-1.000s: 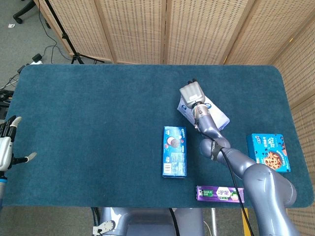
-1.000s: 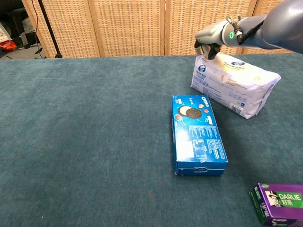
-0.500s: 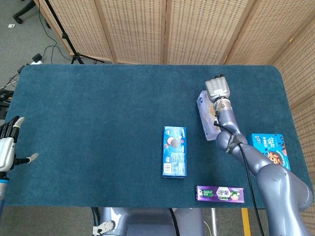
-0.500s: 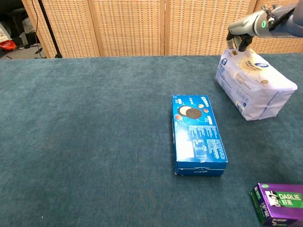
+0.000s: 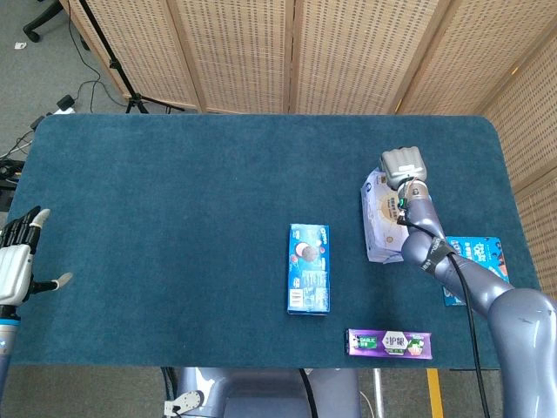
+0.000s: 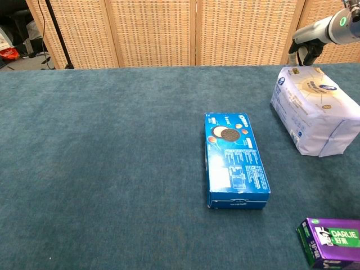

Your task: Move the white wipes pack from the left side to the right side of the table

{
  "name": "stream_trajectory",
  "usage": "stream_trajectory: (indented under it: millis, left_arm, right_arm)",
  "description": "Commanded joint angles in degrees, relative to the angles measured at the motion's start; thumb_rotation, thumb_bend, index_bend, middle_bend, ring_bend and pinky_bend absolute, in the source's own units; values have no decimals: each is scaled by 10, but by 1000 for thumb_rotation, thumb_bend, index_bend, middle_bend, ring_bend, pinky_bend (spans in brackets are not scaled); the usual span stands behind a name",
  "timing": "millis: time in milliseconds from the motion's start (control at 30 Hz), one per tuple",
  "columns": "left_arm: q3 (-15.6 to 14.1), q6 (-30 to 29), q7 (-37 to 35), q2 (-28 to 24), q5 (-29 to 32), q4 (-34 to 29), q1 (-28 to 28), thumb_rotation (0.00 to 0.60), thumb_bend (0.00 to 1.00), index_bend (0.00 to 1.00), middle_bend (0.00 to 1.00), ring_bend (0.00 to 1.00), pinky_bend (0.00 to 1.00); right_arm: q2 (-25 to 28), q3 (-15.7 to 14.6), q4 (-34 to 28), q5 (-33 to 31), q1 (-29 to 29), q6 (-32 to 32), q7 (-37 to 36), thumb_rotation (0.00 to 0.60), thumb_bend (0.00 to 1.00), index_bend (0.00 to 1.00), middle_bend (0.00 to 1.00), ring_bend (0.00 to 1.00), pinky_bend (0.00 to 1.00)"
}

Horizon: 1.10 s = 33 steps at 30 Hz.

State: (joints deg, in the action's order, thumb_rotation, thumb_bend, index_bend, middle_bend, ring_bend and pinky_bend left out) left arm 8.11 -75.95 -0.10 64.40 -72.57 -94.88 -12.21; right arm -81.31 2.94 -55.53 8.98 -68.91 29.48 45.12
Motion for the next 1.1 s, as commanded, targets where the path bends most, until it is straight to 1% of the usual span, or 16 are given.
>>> stream_trajectory:
  millis: [33,400,600,767,833,900,1100]
  left_arm:
    - [-1,0,0,0,-2,0,0,600,76,0,0,0,0]
    - [-4,-3,-5,-2,-11,-1,1,600,76,0,0,0,0]
    - [-5,-2,-7,-3,-13,-1,1,600,77,0,0,0,0]
    - [-7,1,-7,-3,-17,-1,0,600,77,0,0,0,0]
    - [-6,1,-8,-3,-16,-1,0,600,77,0,0,0,0]
    - [-7,1,-8,-3,-16,-1,0,600,78,0,0,0,0]
    - [-7,2,-6,-2,-17,-1,0,600,78,0,0,0,0]
  right_arm:
    - [20,-7,-29,-17,1,4,-15,600,1000,413,422,236,247]
    - [51,-35,-99,-45,-5,36,-25,600,1000,413,422,236,250]
    - [67,-48,-138,-48,-4,45,-26,600,1000,413,404,236,250]
    - [82,-50,-180,-14,9,69,-43,600,1000,413,404,236,254]
    - [96,-50,-217,17,22,99,-55,600,1000,413,404,236,258]
    - [105,-49,-240,37,31,118,-64,600,1000,413,404,236,260]
    - [129,-50,-297,78,48,154,-74,600,1000,413,404,236,271]
